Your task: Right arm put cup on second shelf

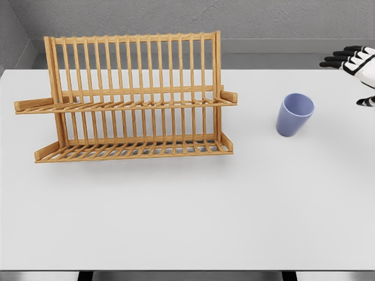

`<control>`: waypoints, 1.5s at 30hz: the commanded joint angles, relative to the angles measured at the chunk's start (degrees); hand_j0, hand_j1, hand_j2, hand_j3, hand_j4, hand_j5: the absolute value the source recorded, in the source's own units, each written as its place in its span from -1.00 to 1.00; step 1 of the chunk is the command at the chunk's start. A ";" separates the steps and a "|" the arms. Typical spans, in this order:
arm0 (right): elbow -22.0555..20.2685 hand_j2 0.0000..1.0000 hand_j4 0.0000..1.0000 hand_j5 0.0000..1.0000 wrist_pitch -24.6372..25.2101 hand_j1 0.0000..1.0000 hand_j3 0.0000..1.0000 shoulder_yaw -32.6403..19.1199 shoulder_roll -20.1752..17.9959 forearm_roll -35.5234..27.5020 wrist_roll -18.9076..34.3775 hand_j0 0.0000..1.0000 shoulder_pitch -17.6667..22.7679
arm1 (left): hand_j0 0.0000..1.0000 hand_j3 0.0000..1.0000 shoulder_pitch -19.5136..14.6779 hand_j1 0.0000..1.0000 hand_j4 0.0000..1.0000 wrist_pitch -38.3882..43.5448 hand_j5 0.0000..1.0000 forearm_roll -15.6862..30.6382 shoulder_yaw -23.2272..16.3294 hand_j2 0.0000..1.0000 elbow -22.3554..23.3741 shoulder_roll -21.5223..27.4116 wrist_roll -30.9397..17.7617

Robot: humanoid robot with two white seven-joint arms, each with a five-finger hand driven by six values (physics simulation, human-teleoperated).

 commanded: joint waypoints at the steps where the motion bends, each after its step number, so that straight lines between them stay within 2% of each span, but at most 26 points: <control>1: 0.07 1.00 1.00 1.00 0.05 1.00 1.00 -0.03 -0.06 -0.55 -0.07 1.00 0.00 | 1.00 1.00 0.00 1.00 1.00 -0.03 1.00 0.01 0.00 1.00 0.00 0.00 -0.01; 5: -0.10 1.00 1.00 1.00 0.05 1.00 1.00 -0.47 -0.06 -0.81 -0.59 1.00 -0.17 | 1.00 1.00 0.00 1.00 1.00 0.06 1.00 0.01 0.09 1.00 0.00 0.00 -0.01; 7: -0.02 1.00 1.00 1.00 0.05 1.00 1.00 0.23 1.17 -0.20 2.47 1.00 -0.18 | 1.00 1.00 0.00 1.00 1.00 0.06 1.00 0.01 0.00 1.00 0.00 0.00 -0.01; 8: 0.07 1.00 1.00 1.00 0.05 1.00 1.00 0.23 2.48 -0.20 12.83 1.00 -1.93 | 1.00 1.00 0.00 1.00 1.00 0.06 1.00 0.01 0.09 1.00 0.00 0.00 -0.01; 9: -0.02 1.00 1.00 1.00 0.05 1.00 1.00 1.19 3.71 -0.20 20.40 1.00 -4.56 | 1.00 1.00 0.00 1.00 1.00 -0.03 1.00 0.01 0.09 1.00 0.00 0.00 -0.01; 10: 0.60 1.00 1.00 1.00 0.05 1.00 1.00 4.09 5.29 -0.37 26.37 1.00 -8.51 | 1.00 1.00 0.00 1.00 1.00 0.06 1.00 0.01 0.00 1.00 0.00 0.00 -0.01; 11: 2.00 1.00 1.00 1.00 0.05 1.00 1.00 6.55 6.61 -0.37 27.38 1.00 -11.16 | 1.00 1.00 0.00 1.00 1.00 -0.03 1.00 0.01 0.09 1.00 0.00 0.00 -0.01; 15: 3.76 1.00 1.00 1.00 0.05 1.00 1.00 13.15 8.73 -0.29 27.38 1.00 -17.31 | 1.00 1.00 0.00 1.00 1.00 -0.03 1.00 0.01 0.00 1.00 0.00 0.00 -0.01; 18: 8.77 1.00 1.00 1.00 0.05 1.00 1.00 18.51 13.21 -0.20 27.38 1.00 -23.47 | 1.00 1.00 0.00 1.00 1.00 -0.03 1.00 0.01 0.00 1.00 0.00 0.00 -0.01; 21: 11.23 1.00 1.00 1.00 0.05 1.00 1.00 20.09 13.91 -0.11 27.38 1.00 -24.17 | 1.00 1.00 0.00 1.00 1.00 -0.03 1.00 0.01 0.00 1.00 0.00 0.00 -0.01; 31: 15.28 1.00 1.00 1.00 0.05 1.00 1.00 22.38 15.85 0.24 27.38 1.00 -25.14 | 1.00 1.00 0.00 1.00 1.00 -0.03 1.00 0.01 0.00 1.00 0.00 0.00 -0.01; 35: 15.54 1.00 1.00 1.00 0.05 1.00 1.00 24.05 16.55 0.24 27.38 1.00 -25.14 | 1.00 1.00 0.00 1.00 1.00 0.06 1.00 0.01 0.00 1.00 0.00 0.00 -0.01; 37: 15.89 1.00 1.00 1.00 0.05 1.00 1.00 24.14 16.55 0.33 27.38 1.00 -25.14 | 1.00 1.00 0.00 1.00 1.00 0.06 1.00 0.01 0.00 1.00 0.00 0.00 -0.01; 42: 19.85 1.00 1.00 1.00 0.05 1.00 1.00 24.14 17.60 0.24 27.38 1.00 -25.58 | 1.00 1.00 0.00 1.00 1.00 -0.03 1.00 0.01 0.00 1.00 0.00 0.00 -0.01; 45: 20.46 1.00 1.00 1.00 0.05 1.00 1.00 24.14 17.69 0.24 27.38 1.00 -25.93 | 1.00 1.00 0.00 1.00 1.00 -0.03 1.00 0.01 0.00 1.00 0.00 0.00 -0.01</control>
